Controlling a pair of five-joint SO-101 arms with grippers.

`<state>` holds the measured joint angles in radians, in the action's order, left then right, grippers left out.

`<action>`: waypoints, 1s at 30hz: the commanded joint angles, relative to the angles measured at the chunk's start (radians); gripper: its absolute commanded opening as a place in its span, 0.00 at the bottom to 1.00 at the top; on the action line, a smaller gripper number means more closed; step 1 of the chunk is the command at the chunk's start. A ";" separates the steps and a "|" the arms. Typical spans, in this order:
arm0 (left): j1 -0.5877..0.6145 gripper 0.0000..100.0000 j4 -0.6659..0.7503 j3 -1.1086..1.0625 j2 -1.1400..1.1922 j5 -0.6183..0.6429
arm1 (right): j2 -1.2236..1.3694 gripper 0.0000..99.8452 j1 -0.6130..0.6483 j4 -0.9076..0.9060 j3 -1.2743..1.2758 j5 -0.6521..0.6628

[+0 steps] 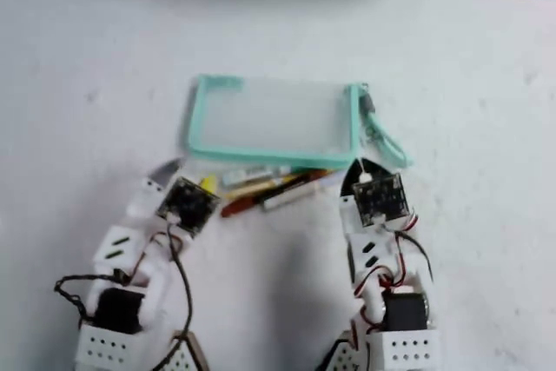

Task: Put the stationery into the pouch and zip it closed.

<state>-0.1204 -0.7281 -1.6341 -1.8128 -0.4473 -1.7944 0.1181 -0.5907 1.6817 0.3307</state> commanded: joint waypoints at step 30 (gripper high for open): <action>-0.188 0.19 0.100 0.666 0.814 0.198 | -0.004 0.02 0.054 -0.038 0.009 0.023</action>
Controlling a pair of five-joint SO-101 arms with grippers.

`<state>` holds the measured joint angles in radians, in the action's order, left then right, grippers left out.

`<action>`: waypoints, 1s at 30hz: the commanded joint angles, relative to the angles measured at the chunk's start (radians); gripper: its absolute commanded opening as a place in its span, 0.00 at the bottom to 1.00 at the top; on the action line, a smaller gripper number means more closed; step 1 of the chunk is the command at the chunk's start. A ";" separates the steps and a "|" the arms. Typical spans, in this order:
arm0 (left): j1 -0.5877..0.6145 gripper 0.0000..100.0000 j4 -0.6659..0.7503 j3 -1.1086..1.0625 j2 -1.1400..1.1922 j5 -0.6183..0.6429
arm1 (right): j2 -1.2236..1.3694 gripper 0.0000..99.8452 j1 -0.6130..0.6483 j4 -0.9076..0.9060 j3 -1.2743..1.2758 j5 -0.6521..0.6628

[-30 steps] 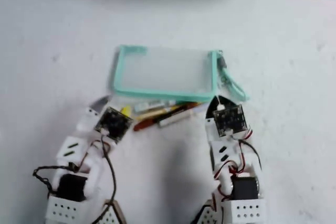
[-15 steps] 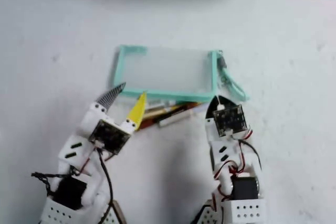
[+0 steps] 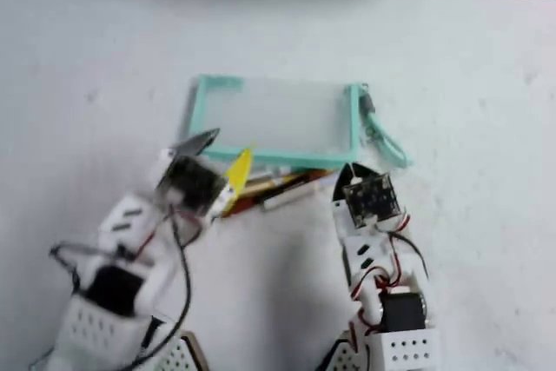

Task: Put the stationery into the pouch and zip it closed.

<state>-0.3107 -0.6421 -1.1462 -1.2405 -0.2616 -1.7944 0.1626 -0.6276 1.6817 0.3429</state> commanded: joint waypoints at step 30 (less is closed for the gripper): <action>-0.036 0.20 -0.071 0.310 0.673 0.041 | -0.005 0.02 -0.054 0.019 0.009 0.002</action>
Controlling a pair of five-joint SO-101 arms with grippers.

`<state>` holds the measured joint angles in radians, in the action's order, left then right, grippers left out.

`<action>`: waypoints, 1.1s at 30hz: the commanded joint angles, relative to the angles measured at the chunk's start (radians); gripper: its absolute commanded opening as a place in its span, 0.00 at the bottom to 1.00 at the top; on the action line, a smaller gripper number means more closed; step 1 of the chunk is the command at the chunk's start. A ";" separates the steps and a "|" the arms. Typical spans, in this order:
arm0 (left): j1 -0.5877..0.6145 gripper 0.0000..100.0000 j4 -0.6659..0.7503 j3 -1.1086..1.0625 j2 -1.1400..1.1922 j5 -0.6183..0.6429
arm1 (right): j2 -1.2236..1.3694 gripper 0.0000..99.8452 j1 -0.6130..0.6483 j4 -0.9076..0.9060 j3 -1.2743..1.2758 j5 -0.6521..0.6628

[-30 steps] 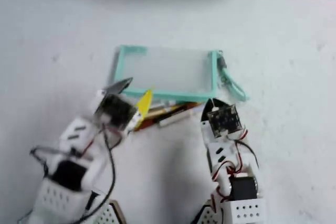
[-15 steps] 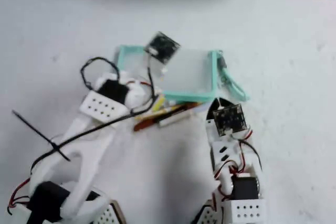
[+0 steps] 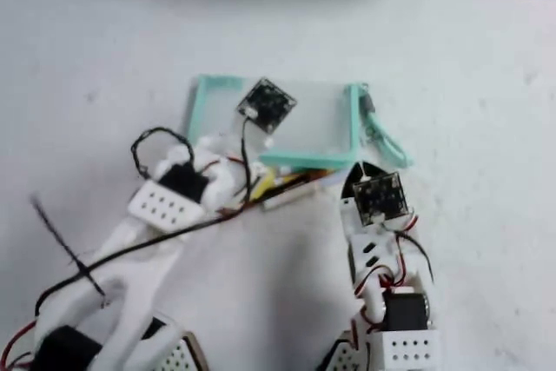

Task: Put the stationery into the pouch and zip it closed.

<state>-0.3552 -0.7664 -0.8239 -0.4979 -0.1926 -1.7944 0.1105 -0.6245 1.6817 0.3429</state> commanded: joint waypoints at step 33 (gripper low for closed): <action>0.038 0.20 0.166 -0.089 -0.079 -0.035 | -0.005 0.02 -0.022 0.048 0.006 0.011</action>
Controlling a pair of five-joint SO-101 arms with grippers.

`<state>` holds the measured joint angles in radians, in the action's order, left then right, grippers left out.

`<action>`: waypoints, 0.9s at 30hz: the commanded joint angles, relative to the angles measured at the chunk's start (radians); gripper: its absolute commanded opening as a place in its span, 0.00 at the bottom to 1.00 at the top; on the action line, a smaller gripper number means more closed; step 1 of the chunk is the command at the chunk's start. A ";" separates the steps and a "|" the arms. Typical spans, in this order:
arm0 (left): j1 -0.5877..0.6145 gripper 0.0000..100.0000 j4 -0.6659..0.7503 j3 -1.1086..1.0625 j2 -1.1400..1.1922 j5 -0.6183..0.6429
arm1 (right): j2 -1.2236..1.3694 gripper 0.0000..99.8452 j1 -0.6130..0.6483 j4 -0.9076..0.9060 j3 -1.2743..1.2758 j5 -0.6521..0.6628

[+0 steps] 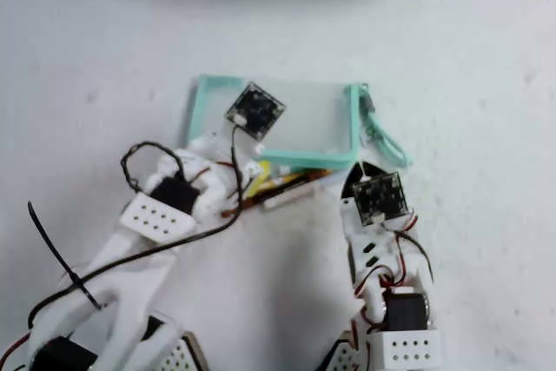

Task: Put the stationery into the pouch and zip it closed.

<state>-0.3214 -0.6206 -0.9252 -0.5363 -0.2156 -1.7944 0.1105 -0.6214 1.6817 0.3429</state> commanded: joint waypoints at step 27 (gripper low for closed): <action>0.036 0.20 0.025 0.012 -0.041 -0.006 | 0.329 0.02 0.065 -0.225 -0.532 0.003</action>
<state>-0.3214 -0.6206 -0.9252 -0.5363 -0.2171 -1.6318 0.1580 -0.8424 1.3042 0.3429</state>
